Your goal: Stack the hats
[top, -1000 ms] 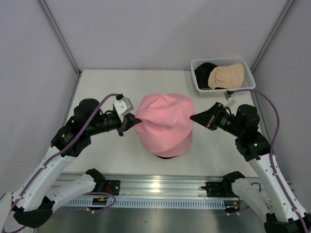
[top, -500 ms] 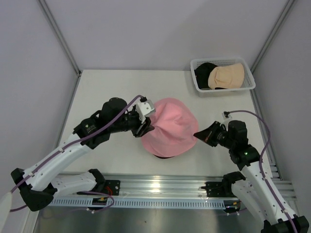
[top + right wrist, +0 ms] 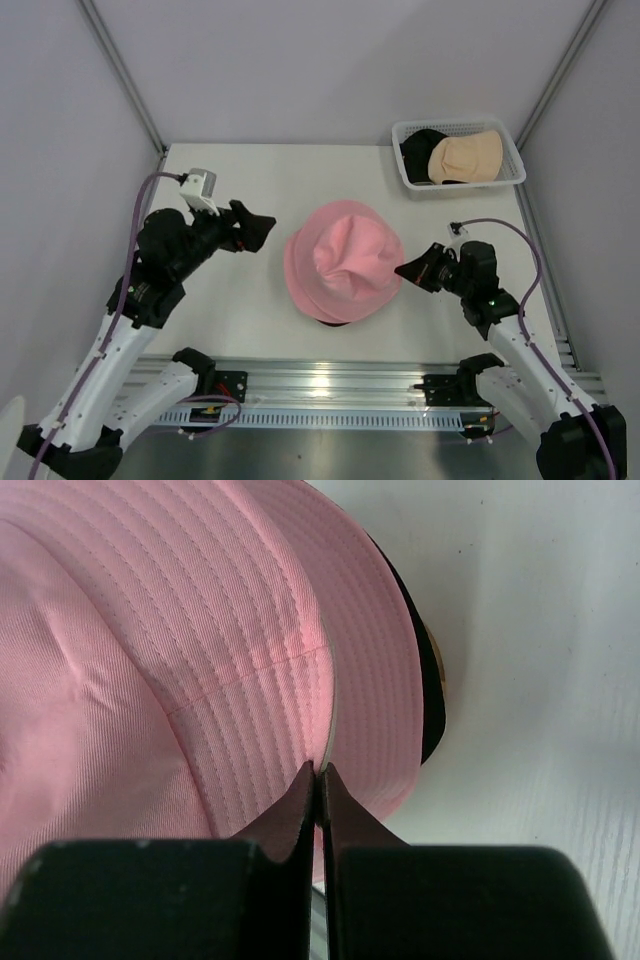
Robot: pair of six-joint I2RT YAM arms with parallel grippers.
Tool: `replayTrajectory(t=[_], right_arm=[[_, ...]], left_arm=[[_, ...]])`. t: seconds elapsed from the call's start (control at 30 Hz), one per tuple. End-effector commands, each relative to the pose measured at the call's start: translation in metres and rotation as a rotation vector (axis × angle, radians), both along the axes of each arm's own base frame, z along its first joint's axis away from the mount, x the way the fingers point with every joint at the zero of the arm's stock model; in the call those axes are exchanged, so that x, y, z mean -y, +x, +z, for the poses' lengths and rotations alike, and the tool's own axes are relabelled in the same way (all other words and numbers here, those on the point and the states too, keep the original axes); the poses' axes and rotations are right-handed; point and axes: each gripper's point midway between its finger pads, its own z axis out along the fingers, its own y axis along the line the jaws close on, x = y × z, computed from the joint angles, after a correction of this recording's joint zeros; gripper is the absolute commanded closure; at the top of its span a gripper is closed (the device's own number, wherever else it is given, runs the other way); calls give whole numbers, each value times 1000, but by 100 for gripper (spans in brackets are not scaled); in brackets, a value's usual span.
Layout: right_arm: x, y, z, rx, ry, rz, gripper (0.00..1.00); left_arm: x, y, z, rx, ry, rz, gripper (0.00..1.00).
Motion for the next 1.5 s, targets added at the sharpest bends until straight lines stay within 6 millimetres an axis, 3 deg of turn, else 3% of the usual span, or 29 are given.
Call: replayTrajectory(t=[0.0, 0.03, 0.17, 0.23, 0.43, 0.6, 0.73, 0.83, 0.87, 0.9, 1.0, 1.13, 1.17, 1.2, 1.23, 1.3, 1.47], right_arm=[[-3, 13, 9, 82, 4, 6, 100], [-4, 13, 9, 81, 5, 14, 100], [-4, 14, 10, 93, 1, 10, 100], [-4, 14, 8, 87, 2, 7, 100], [-10, 19, 16, 107, 23, 20, 100], [-14, 21, 24, 116, 31, 32, 100], [-14, 22, 23, 111, 31, 28, 100], [-17, 22, 24, 107, 41, 40, 100], [-18, 21, 25, 109, 41, 45, 100], [-18, 22, 24, 107, 40, 42, 100], [-17, 24, 26, 100, 33, 29, 100], [-8, 24, 11, 13, -9, -25, 100], [-7, 25, 5, -8, -20, -35, 100], [-7, 25, 1, -20, -23, -35, 100], [-8, 24, -3, -27, -25, -30, 100], [-10, 19, -22, -73, -34, -20, 100], [-16, 14, -47, -112, -58, 6, 100]], left_arm=[[15, 16, -42, -270, -227, -3, 12], [30, 18, -41, -293, -276, -74, 15], [50, 27, -63, -396, -352, -133, 19], [57, 32, -64, -412, -400, -150, 23], [63, 38, -92, -481, -469, -137, 24], [75, 38, -91, -495, -544, -209, 35], [76, 39, -106, -534, -530, -198, 32], [78, 39, -106, -531, -545, -212, 39], [78, 39, -107, -531, -548, -214, 46], [78, 40, -105, -527, -552, -214, 64], [74, 42, -109, -531, -544, -176, 99], [59, 55, -111, -509, -500, -43, 99], [52, 51, -128, -571, -454, 16, 99], [47, 56, -123, -558, -409, 49, 99], [36, 62, -135, -569, -360, 133, 99], [27, 56, -156, -623, -266, 191, 99], [28, 41, -192, -659, -184, 203, 99]])
